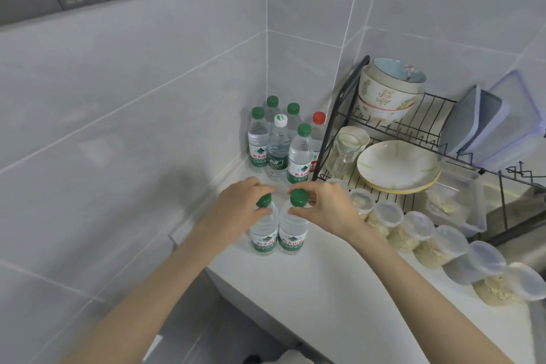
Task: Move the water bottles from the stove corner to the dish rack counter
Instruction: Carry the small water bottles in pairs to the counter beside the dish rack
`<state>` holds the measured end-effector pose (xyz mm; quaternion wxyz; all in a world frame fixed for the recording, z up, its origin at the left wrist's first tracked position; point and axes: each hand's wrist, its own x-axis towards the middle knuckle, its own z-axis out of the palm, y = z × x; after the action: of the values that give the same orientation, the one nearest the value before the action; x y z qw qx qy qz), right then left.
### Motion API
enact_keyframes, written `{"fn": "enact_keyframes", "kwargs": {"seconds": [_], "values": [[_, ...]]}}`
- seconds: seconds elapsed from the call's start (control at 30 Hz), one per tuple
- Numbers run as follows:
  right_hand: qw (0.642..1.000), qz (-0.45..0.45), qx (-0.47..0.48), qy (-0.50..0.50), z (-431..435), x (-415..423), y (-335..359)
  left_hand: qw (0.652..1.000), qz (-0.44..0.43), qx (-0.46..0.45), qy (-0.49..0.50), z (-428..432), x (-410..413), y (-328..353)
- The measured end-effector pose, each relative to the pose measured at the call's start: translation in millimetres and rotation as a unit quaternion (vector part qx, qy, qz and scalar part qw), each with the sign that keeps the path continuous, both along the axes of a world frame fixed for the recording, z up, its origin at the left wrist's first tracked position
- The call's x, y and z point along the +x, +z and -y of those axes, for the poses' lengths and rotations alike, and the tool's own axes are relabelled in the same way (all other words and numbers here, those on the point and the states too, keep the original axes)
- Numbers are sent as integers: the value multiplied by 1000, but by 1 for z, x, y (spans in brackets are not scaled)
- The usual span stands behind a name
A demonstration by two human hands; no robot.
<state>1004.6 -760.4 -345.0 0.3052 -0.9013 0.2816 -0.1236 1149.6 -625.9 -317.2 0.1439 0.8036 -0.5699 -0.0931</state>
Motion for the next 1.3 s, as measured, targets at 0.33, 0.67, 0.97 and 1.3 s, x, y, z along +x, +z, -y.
{"fn": "enact_keyframes", "kwargs": {"seconds": [0.33, 0.67, 0.97, 1.3], "values": [[1000, 4, -27, -1, 5, 7, 15, 999, -24, -18, 25, 9, 18, 5], [998, 45, -8, -40, 25, 37, 22, 1000, -12, -20, 12, 51, 82, 13], [997, 60, 5, -54, 51, 74, 29, 999, -9, -8, 35, 92, 131, -3], [986, 118, 31, -112, 63, 121, 9, 998, 52, -28, 27, 110, 151, -10]]}}
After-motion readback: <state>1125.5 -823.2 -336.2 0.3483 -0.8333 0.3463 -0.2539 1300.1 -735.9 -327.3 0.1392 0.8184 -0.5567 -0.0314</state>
